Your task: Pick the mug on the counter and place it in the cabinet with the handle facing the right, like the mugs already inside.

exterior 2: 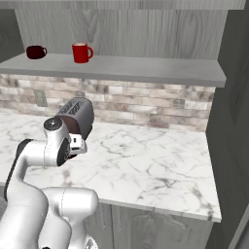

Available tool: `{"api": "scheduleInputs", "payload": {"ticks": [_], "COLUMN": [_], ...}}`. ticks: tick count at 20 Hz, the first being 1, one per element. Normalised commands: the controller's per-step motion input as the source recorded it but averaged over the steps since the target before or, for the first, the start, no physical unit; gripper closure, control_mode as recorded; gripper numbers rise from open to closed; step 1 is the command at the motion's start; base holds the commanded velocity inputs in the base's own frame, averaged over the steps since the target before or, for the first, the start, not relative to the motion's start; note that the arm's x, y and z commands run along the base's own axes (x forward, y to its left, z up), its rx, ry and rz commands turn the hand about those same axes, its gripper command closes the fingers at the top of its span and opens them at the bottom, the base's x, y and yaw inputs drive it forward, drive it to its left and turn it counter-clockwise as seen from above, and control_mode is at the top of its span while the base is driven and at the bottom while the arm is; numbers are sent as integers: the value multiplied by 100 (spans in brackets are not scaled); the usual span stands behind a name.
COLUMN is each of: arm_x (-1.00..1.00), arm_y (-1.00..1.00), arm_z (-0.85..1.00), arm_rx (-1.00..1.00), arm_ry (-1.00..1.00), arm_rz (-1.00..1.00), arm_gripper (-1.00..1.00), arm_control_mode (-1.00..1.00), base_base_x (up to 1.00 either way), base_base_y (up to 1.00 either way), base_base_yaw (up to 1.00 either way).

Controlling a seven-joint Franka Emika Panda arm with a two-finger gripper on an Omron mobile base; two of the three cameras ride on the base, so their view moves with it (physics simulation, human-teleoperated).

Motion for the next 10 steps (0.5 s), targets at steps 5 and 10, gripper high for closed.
{"api": "scheduleInputs", "payload": {"ticks": [5,10], "arm_x": [-17,-16], "arm_y": [-5,-3], "arm_z": [26,24], "arm_rx": [0,2], "arm_ry": [-6,-5], "arm_rz": [16,16], "arm_gripper": [100,100], "arm_control_mode": [-100,-100], "base_base_x": [0,0], "base_base_y": [0,0], "base_base_yaw": [0,0]}}
